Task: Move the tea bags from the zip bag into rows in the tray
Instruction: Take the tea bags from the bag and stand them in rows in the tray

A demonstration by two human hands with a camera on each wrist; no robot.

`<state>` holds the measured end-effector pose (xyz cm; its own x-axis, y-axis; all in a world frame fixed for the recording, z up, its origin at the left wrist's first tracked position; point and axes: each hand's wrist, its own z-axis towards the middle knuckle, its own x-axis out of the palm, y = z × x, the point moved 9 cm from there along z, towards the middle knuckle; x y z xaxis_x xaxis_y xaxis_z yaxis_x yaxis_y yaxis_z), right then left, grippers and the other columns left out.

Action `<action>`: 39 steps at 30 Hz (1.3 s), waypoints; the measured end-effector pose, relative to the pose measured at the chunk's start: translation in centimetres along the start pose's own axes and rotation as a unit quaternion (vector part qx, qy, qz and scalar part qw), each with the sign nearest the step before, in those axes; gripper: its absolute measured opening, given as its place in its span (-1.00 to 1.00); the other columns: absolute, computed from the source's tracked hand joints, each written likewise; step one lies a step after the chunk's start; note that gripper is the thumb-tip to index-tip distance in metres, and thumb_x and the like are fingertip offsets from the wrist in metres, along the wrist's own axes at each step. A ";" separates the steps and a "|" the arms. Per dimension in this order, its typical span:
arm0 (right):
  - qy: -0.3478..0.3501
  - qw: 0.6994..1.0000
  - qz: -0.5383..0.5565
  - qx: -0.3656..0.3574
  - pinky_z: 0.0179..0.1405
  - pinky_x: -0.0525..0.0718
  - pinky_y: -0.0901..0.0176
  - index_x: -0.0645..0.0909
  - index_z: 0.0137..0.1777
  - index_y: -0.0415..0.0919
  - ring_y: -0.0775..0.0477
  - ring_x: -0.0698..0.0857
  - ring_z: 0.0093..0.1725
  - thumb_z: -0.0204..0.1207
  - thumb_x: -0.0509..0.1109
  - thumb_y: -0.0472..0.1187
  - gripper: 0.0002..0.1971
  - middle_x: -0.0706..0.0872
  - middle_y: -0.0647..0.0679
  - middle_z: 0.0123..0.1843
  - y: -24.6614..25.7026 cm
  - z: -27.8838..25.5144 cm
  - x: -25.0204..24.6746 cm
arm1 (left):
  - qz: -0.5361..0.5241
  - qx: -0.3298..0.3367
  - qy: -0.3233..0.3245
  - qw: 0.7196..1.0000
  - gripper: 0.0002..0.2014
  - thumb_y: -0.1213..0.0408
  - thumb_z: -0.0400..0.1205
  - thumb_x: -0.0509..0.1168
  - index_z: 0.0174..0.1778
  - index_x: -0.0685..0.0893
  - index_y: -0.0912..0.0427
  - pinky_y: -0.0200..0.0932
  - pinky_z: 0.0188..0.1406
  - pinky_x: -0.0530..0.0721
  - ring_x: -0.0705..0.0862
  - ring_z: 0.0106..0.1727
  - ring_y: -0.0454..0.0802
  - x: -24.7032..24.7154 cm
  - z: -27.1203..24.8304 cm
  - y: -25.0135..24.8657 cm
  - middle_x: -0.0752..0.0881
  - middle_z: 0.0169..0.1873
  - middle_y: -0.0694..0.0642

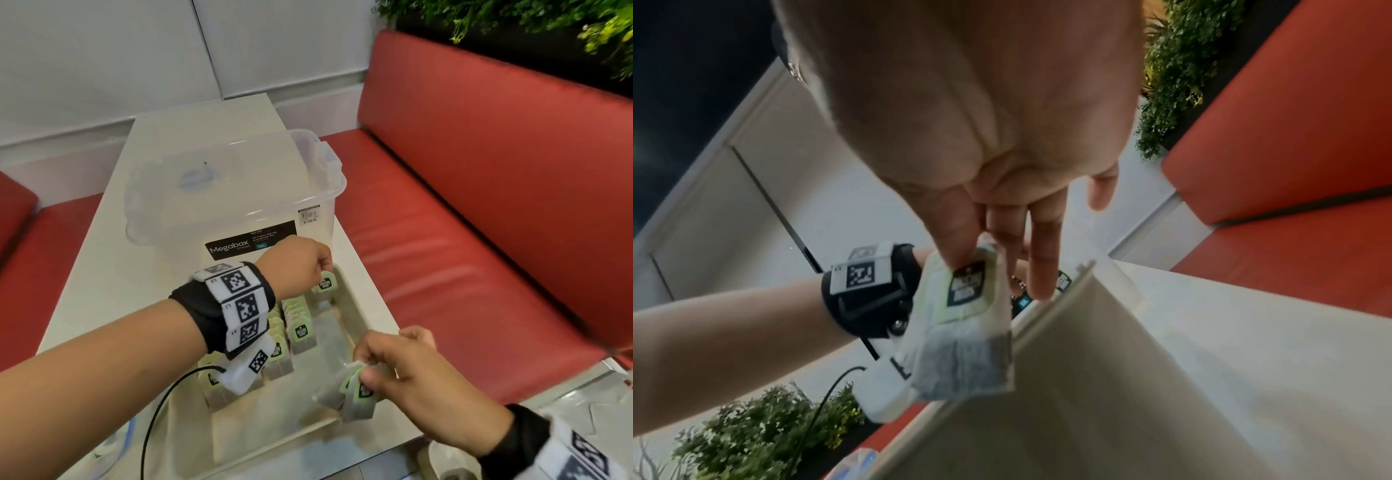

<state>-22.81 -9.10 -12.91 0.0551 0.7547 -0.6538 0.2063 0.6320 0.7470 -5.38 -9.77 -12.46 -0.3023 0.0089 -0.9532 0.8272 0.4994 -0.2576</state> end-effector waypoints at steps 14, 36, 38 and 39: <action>0.000 0.997 0.074 -0.013 -0.24 0.50 0.29 0.49 -0.20 0.11 0.12 0.61 -0.29 0.55 0.33 -0.21 -0.82 0.74 0.03 -0.26 -2.1 0.4 2.3 | 0.194 -0.002 -0.018 0.981 -0.82 0.36 0.46 0.25 -0.24 0.59 -0.07 -0.16 -0.31 0.38 0.67 -0.08 0.06 2.1 1.3 -0.9 0.71 -0.17 -0.01; 0.005 0.995 0.099 -0.025 -0.28 0.48 0.27 0.45 -0.27 0.22 0.11 0.56 -0.32 0.50 0.31 -0.12 -0.80 0.67 0.12 -0.33 -2.7 0.4 2.5 | 0.313 0.004 0.001 0.950 -0.85 0.32 0.59 0.20 0.04 0.54 0.04 -0.10 -0.29 0.44 0.67 -0.02 0.12 3.5 1.4 -0.6 0.69 -0.05 0.04; 0.005 0.995 0.100 -0.027 -0.25 0.50 0.22 0.44 -0.27 0.22 0.08 0.59 -0.30 0.47 0.29 -0.08 -0.84 0.67 0.11 -0.33 -2.7 0.5 2.5 | 0.322 0.022 -0.017 0.946 -0.80 0.34 0.57 0.25 0.09 0.48 0.08 -0.09 -0.29 0.39 0.63 0.04 0.10 3.5 1.4 -0.9 0.65 -0.01 0.03; 0.004 0.995 0.099 -0.028 -0.24 0.51 0.20 0.45 -0.27 0.22 0.06 0.59 -0.29 0.46 0.28 -0.07 -0.86 0.68 0.09 -0.32 -2.8 0.5 2.5 | 0.325 0.026 -0.029 0.945 -0.74 0.33 0.55 0.29 0.12 0.44 0.09 -0.09 -0.26 0.39 0.60 0.07 0.09 3.4 1.4 -0.9 0.62 0.02 0.03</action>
<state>-22.77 -9.04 -16.67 0.0809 0.8671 -0.4915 0.1366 0.4788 0.8672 -6.48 -11.41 -15.66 0.3028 0.2501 -0.9196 0.8517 0.3620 0.3789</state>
